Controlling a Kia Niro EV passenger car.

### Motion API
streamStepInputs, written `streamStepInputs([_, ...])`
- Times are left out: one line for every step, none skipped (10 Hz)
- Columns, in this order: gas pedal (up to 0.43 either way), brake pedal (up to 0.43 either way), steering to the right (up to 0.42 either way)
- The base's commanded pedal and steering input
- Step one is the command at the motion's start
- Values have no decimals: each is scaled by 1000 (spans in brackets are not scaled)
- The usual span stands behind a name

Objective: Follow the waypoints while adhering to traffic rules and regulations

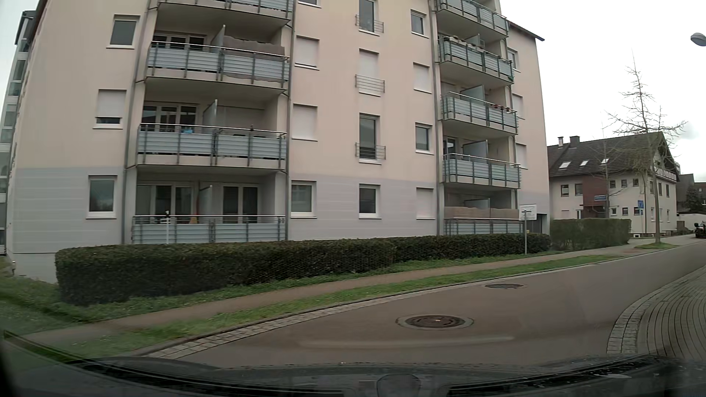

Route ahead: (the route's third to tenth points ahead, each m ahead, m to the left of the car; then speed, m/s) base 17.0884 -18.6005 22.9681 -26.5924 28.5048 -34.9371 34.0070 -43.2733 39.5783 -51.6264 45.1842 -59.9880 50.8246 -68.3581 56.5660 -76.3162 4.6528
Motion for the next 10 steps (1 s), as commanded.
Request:
streamStepInputs([110, 0, 384])
streamStepInputs([110, 0, 385])
streamStepInputs([110, 0, 386])
streamStepInputs([110, 0, 387])
streamStepInputs([110, 0, 386])
streamStepInputs([110, 0, 387])
streamStepInputs([110, 0, 387])
streamStepInputs([110, 0, 387])
streamStepInputs([110, 0, 386])
streamStepInputs([130, 0, 380])
